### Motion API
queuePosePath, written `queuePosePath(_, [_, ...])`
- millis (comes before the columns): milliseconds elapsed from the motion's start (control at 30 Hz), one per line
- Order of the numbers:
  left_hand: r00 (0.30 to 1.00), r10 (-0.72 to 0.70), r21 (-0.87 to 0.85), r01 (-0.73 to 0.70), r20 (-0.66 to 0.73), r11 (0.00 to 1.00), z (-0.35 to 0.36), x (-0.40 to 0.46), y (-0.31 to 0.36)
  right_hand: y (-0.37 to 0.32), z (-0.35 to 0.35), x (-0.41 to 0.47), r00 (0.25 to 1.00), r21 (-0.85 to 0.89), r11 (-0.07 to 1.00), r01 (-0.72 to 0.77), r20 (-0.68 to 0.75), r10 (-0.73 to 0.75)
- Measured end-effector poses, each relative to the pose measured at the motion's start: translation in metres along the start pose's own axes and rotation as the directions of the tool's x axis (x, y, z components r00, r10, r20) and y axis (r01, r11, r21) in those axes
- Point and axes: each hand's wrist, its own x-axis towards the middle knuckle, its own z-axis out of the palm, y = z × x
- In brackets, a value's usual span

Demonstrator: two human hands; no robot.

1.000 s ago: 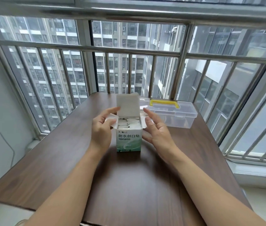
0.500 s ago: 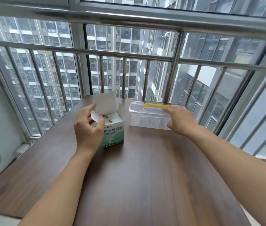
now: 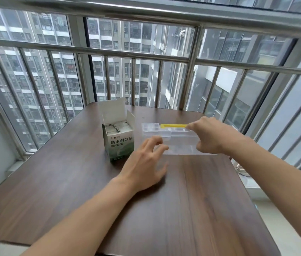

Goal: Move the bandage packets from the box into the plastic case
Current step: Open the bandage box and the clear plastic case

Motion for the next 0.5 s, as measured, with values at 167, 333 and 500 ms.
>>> queuePosePath(167, [0.955, -0.160, -0.080, 0.144, -0.250, 0.986, -0.004, 0.001, 0.006, -0.003, -0.015, -0.016, 0.995, 0.078, 0.996, 0.034, -0.095, -0.027])
queuePosePath(333, [0.881, -0.464, -0.569, 0.336, -0.092, 0.751, -0.002, 0.006, 0.013, 0.006, -0.027, -0.032, 0.993, 0.548, 0.829, 0.114, -0.081, -0.084])
queuePosePath(500, [0.716, -0.668, -0.801, 0.514, 0.203, 0.307, 0.000, 0.009, 0.000, 0.017, -0.014, -0.039, 0.959, 0.701, 0.681, 0.212, -0.283, -0.007])
